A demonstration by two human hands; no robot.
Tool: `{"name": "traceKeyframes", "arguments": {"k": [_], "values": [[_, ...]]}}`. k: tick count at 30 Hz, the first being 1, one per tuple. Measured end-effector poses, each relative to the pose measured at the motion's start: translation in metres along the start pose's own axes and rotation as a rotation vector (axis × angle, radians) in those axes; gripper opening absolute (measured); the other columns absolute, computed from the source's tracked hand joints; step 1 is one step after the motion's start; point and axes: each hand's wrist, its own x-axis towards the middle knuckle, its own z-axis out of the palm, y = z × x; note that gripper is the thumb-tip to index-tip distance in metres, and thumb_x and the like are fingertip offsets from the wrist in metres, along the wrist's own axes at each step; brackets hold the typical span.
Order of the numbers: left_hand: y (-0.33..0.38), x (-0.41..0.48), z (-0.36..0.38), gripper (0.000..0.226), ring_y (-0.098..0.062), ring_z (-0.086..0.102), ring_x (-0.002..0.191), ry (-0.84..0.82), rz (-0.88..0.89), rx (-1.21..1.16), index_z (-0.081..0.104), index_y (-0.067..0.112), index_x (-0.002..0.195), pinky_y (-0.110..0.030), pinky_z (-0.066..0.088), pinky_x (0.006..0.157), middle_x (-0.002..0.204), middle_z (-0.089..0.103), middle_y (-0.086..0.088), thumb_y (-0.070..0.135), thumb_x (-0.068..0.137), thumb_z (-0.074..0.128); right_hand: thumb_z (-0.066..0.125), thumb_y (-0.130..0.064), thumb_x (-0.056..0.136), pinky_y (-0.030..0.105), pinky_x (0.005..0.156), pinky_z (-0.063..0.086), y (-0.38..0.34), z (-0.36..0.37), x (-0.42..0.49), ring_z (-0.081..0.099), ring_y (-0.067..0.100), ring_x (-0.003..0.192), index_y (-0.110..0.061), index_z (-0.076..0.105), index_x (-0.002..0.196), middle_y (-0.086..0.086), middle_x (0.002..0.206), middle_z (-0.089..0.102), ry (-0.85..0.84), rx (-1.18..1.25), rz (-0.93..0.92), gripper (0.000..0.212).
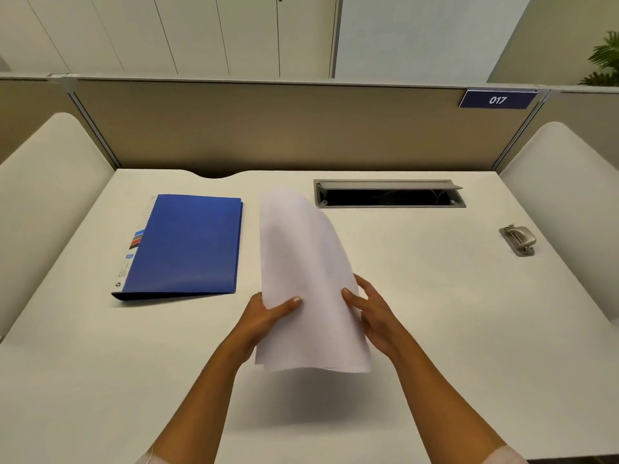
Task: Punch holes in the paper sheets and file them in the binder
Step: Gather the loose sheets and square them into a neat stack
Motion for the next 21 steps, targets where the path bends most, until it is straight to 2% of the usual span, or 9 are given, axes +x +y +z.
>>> {"name": "traceKeyframes", "arguments": {"k": [3, 5, 8, 13, 15, 18, 21], "values": [[-0.001, 0.000, 0.000, 0.043, -0.023, 0.066, 0.091, 0.034, 0.016, 0.001, 0.056, 0.021, 0.115, -0.033, 0.056, 0.071, 0.103, 0.067, -0.002, 0.035, 0.079, 0.073, 0.082, -0.030, 0.070, 0.046, 0.093, 0.053, -0.009, -0.004, -0.003, 0.067, 0.025, 0.104, -0.027, 0.052, 0.130, 0.002, 0.115, 0.070, 0.065, -0.066, -0.124, 0.067], [-0.001, 0.002, -0.001, 0.044, -0.023, 0.065, 0.093, 0.047, 0.043, -0.004, 0.059, 0.018, 0.116, -0.032, 0.055, 0.073, 0.104, 0.068, -0.004, 0.031, 0.078, 0.076, 0.079, -0.021, 0.074, 0.039, 0.084, 0.056, -0.018, -0.006, -0.007, 0.069, 0.024, 0.098, -0.021, 0.058, 0.125, 0.004, 0.108, 0.072, 0.134, -0.100, -0.220, 0.055], [0.002, 0.006, 0.000, 0.042, -0.024, 0.064, 0.096, 0.062, 0.075, -0.019, 0.060, 0.018, 0.113, -0.030, 0.053, 0.073, 0.104, 0.068, -0.003, 0.027, 0.076, 0.077, 0.076, -0.012, 0.077, 0.024, 0.072, 0.056, -0.028, -0.006, -0.012, 0.069, 0.020, 0.090, -0.019, 0.068, 0.105, 0.002, 0.100, 0.074, 0.218, -0.117, -0.316, 0.030], [0.022, 0.011, 0.010, 0.039, -0.018, 0.064, 0.090, 0.130, 0.181, -0.134, 0.058, 0.017, 0.110, -0.027, 0.052, 0.069, 0.100, 0.068, -0.001, 0.028, 0.077, 0.076, 0.072, -0.013, 0.082, 0.032, 0.081, 0.055, -0.041, -0.007, -0.015, 0.067, 0.023, 0.088, -0.021, 0.073, 0.090, 0.002, 0.093, 0.075, 0.250, -0.134, -0.386, 0.011], [0.029, 0.015, 0.016, 0.035, -0.017, 0.062, 0.087, 0.170, 0.216, -0.156, 0.058, 0.016, 0.109, -0.030, 0.049, 0.073, 0.098, 0.066, -0.001, 0.025, 0.079, 0.074, 0.070, -0.016, 0.084, 0.030, 0.081, 0.055, -0.043, -0.008, -0.016, 0.068, 0.020, 0.088, -0.023, 0.073, 0.090, 0.000, 0.093, 0.075, 0.246, -0.133, -0.396, 0.010], [0.035, 0.021, 0.024, 0.042, -0.024, 0.059, 0.088, 0.214, 0.231, -0.150, 0.059, 0.008, 0.116, -0.033, 0.047, 0.075, 0.102, 0.065, -0.007, 0.027, 0.081, 0.072, 0.068, -0.020, 0.086, 0.028, 0.083, 0.055, -0.046, -0.009, -0.015, 0.068, 0.017, 0.089, -0.023, 0.073, 0.094, -0.003, 0.095, 0.075, 0.246, -0.147, -0.403, 0.010], [0.039, 0.025, 0.030, 0.037, -0.022, 0.060, 0.083, 0.223, 0.255, -0.148, 0.059, 0.009, 0.111, -0.027, 0.048, 0.068, 0.098, 0.065, -0.006, 0.028, 0.081, 0.073, 0.066, -0.020, 0.088, 0.020, 0.077, 0.054, -0.047, -0.010, -0.016, 0.068, 0.012, 0.085, -0.022, 0.072, 0.093, -0.006, 0.092, 0.075, 0.262, -0.136, -0.405, 0.009]]}}
